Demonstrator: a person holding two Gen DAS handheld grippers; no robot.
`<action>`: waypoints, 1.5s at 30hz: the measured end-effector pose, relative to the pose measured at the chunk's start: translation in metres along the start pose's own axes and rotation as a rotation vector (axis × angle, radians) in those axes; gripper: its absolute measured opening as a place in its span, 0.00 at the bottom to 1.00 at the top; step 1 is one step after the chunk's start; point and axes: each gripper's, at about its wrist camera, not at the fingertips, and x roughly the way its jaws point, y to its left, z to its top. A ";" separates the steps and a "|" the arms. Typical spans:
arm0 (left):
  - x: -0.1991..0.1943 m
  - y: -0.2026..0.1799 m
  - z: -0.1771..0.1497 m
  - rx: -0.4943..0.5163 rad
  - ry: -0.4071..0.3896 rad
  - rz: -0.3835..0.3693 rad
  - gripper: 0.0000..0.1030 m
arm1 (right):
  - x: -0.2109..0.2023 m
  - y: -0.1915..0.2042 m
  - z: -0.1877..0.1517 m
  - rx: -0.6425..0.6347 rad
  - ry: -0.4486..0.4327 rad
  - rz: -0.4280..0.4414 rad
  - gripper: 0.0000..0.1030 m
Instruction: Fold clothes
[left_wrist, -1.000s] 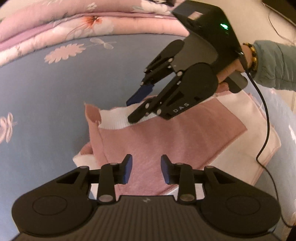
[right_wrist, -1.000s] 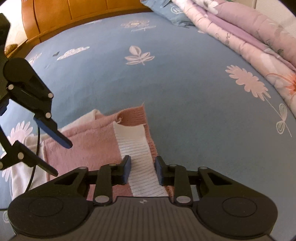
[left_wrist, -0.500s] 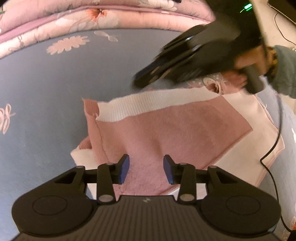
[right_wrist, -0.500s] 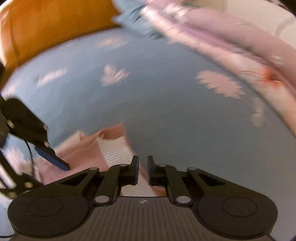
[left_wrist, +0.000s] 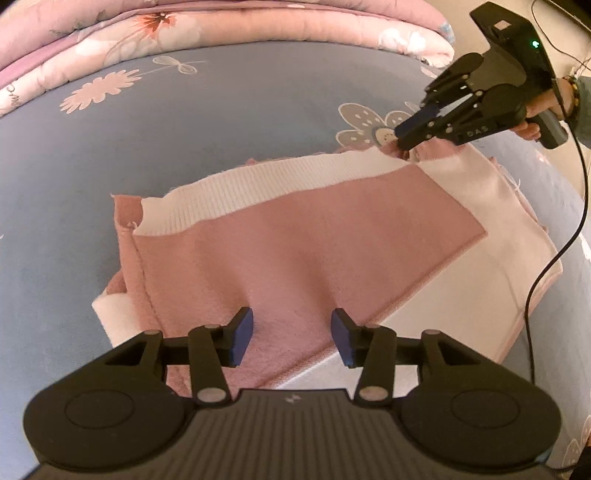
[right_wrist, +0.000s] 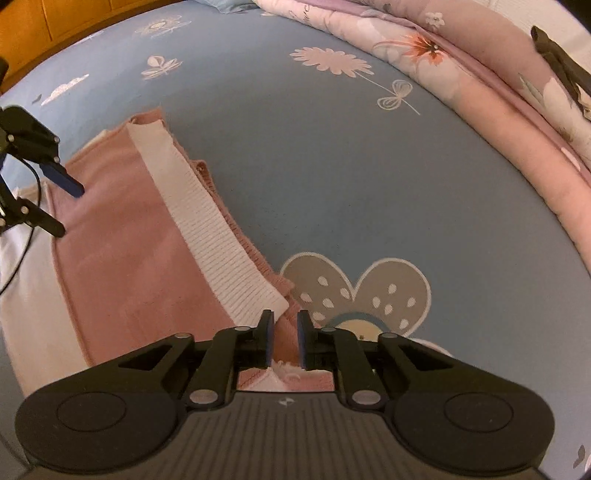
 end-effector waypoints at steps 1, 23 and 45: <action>0.000 0.000 0.000 -0.002 0.005 -0.003 0.48 | 0.003 0.000 0.001 0.009 -0.012 0.014 0.27; 0.000 0.001 -0.003 0.007 0.008 -0.010 0.56 | -0.002 -0.014 -0.001 0.250 -0.113 -0.116 0.15; -0.016 -0.017 0.004 0.028 0.007 0.028 0.60 | -0.056 -0.023 -0.073 0.405 -0.073 -0.220 0.23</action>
